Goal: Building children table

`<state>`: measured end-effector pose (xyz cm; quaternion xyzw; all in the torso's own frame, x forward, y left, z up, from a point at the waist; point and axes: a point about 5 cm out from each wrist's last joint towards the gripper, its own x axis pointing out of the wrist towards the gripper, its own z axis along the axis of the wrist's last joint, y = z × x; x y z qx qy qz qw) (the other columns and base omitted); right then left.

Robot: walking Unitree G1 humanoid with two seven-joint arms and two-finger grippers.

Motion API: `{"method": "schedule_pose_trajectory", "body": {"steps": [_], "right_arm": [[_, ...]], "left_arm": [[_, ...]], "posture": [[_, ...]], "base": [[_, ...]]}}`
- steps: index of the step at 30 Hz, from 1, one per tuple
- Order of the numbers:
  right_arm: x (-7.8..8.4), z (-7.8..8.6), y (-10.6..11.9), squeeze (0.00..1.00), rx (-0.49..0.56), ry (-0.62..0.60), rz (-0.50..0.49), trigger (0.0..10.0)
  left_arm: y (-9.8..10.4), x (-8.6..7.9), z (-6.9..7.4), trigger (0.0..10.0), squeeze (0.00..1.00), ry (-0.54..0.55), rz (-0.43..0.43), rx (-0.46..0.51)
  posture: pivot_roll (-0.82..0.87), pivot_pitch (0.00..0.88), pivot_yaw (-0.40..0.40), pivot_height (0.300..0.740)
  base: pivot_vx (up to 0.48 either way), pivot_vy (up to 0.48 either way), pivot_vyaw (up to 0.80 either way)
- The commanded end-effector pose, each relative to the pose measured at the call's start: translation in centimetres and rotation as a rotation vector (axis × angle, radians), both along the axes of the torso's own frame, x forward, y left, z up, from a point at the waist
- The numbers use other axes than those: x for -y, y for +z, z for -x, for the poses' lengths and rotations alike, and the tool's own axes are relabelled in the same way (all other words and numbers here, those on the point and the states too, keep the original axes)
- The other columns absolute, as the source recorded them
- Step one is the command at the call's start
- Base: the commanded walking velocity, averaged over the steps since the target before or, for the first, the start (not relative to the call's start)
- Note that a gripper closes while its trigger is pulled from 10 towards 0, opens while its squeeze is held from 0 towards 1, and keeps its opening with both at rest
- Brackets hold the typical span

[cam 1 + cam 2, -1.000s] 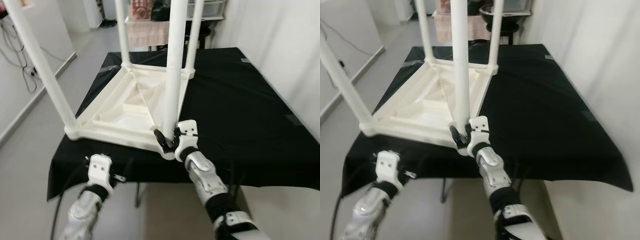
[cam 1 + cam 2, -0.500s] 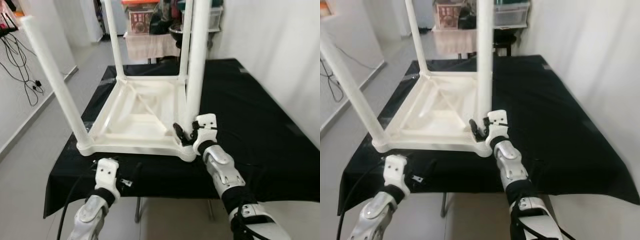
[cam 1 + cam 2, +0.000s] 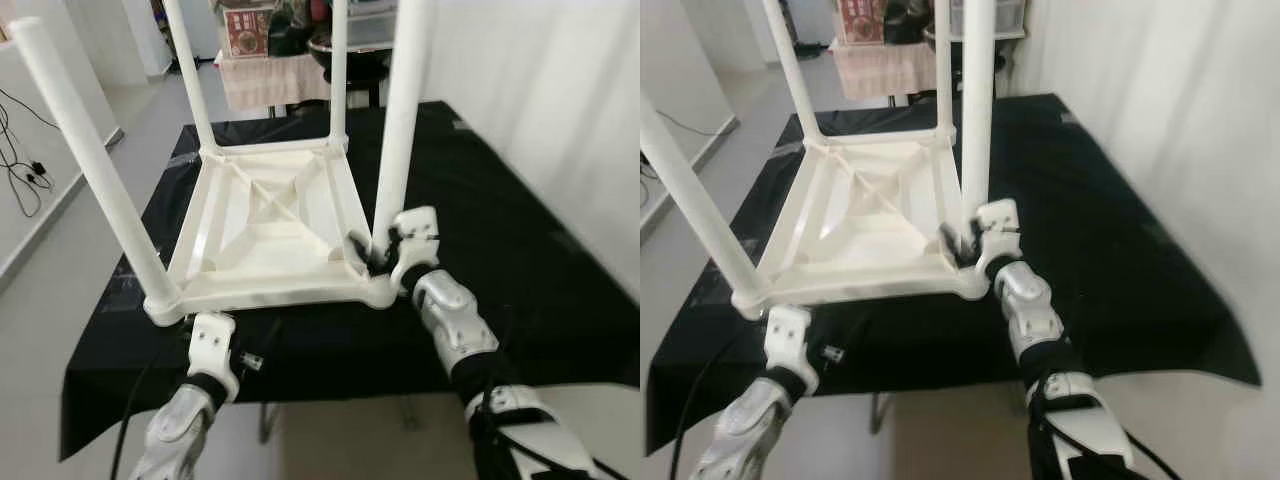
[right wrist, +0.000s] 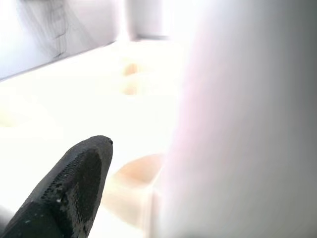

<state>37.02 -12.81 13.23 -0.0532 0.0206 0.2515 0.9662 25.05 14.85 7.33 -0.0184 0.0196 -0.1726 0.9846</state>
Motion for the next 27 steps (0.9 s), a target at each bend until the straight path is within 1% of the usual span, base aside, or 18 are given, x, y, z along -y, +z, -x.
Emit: {"method": "schedule_pose_trajectory", "body": {"steps": [1,2,4,5,7,8,9,11,13,14,16,17,19,21,22,24,26,27], "right_arm": [[-1.2,0.0,0.2,0.00,-0.007,0.119,0.040,10.0],[-1.2,0.0,0.2,0.00,-0.007,0.119,0.040,10.0],[-0.3,-0.4,0.6,0.00,-0.019,0.173,0.067,10.0],[-0.3,-0.4,0.6,0.00,-0.019,0.173,0.067,10.0],[0.6,-1.0,1.5,0.00,-0.021,0.193,0.076,10.0],[0.6,-1.0,1.5,0.00,-0.021,0.193,0.076,10.0],[0.9,-1.3,2.3,0.00,-0.019,0.208,0.063,10.0],[0.9,-1.3,2.3,0.00,-0.019,0.208,0.063,10.0],[1.1,-1.5,2.9,0.00,-0.020,0.239,0.041,10.0],[1.2,-1.6,3.6,0.00,-0.039,0.300,0.009,2.8],[1.2,-1.6,3.7,0.00,-0.046,0.318,0.007,2.8],[1.1,-1.6,3.7,0.00,-0.065,0.339,-0.009,0.0],[1.1,-1.6,3.7,0.00,-0.069,0.345,-0.014,0.0],[1.0,-1.5,3.9,0.00,-0.073,0.382,-0.025,0.0],[1.0,-1.5,3.9,0.00,-0.073,0.382,-0.025,0.0],[0.9,-1.5,3.9,0.00,-0.073,0.398,-0.033,0.0],[0.9,-1.5,3.9,0.00,-0.073,0.398,-0.033,0.0],[1.0,-1.5,3.8,0.00,-0.072,0.398,-0.039,0.0]], "left_arm": [[0.2,0.1,0.3,10.0,0.00,-0.039,0.004,-0.003],[0.2,0.1,0.3,10.0,0.00,-0.039,0.004,-0.003],[0.1,0.7,0.9,10.0,0.00,-0.091,0.018,-0.010],[0.1,0.7,0.9,10.0,0.00,-0.091,0.018,-0.010],[0.1,1.1,1.4,10.0,0.00,-0.131,0.031,-0.015],[0.1,1.1,1.4,10.0,0.00,-0.131,0.031,-0.015],[0.1,1.4,1.7,10.0,0.00,-0.158,0.034,-0.012],[0.1,1.4,1.7,10.0,0.00,-0.158,0.034,-0.012],[0.1,1.6,2.0,10.0,0.00,-0.182,0.034,-0.007],[0.2,2.0,2.3,10.0,0.00,-0.211,0.033,0.006],[0.2,2.2,2.3,10.0,0.00,-0.218,0.032,0.010],[0.3,2.4,2.4,10.0,0.00,-0.236,0.033,0.021],[0.3,2.4,2.5,10.0,0.00,-0.240,0.034,0.023],[0.5,3.0,2.9,10.0,0.00,-0.310,0.045,0.023],[0.5,3.0,2.9,10.0,0.00,-0.310,0.045,0.023],[0.5,3.5,3.3,10.0,0.00,-0.382,0.058,0.012],[0.5,3.5,3.3,10.0,0.00,-0.382,0.058,0.012],[0.5,3.6,3.4,10.0,0.00,-0.405,0.066,0.004]], "posture": [[-0.02,0.000,0.013,0.740],[-0.02,0.000,0.013,0.740],[-0.01,0.000,0.004,0.740],[-0.01,0.000,0.004,0.740],[0.00,0.000,-0.002,0.740],[0.00,0.000,-0.002,0.740],[0.00,0.000,-0.008,0.740],[0.00,0.000,-0.008,0.740],[0.01,0.000,-0.012,0.740],[0.01,0.000,-0.020,0.740],[0.01,0.000,-0.020,0.740],[0.01,0.000,-0.022,0.740],[0.01,0.000,-0.022,0.740],[0.01,0.000,-0.027,0.740],[0.01,0.000,-0.027,0.740],[0.00,0.000,-0.026,0.740],[0.00,0.000,-0.026,0.740],[0.00,0.000,-0.024,0.740]], "base": [[0.000,0.000,0.00],[0.000,0.000,0.00],[0.000,0.000,0.00],[0.000,0.000,0.00],[0.000,0.000,0.00],[0.000,0.000,0.00],[0.000,0.000,0.00],[0.000,0.000,0.00],[0.000,0.000,0.00],[0.000,0.000,0.00],[0.000,0.000,0.00],[0.000,0.000,0.00],[0.000,0.000,0.00],[0.000,0.000,0.00],[0.000,0.000,0.00],[0.000,0.000,0.00],[0.000,0.000,0.00],[0.000,0.000,0.00]]}}
